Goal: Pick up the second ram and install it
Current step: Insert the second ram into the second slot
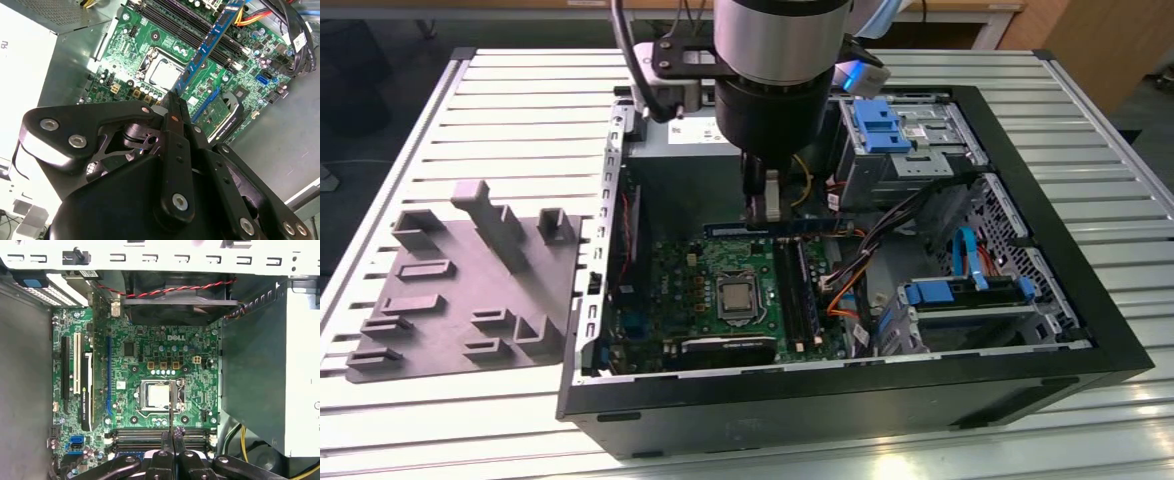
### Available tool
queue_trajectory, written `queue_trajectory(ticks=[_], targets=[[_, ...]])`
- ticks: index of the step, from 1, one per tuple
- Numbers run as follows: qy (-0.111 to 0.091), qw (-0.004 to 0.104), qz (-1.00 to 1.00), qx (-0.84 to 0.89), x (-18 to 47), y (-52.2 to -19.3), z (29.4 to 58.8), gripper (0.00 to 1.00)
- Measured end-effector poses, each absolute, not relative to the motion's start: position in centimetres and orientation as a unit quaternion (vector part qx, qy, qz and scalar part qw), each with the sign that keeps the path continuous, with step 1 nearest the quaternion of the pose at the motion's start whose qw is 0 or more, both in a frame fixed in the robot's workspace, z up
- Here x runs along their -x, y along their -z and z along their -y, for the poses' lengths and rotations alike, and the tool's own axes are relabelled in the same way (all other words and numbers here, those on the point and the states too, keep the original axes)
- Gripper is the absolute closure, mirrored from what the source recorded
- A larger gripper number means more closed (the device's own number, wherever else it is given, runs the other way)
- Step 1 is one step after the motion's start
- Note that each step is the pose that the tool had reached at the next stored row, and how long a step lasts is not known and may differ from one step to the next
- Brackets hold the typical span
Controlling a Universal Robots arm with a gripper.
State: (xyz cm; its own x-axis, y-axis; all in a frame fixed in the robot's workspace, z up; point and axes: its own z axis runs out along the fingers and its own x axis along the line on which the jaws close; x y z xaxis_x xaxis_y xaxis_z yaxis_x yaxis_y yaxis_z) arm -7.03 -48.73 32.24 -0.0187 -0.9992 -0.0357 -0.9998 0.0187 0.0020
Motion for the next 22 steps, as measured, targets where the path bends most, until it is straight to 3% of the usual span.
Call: queue_trajectory(ticks=[22], targets=[[-0.013, 0.013, -0.745, 0.667, 7.03, -32.23, 48.73, 0.89]])
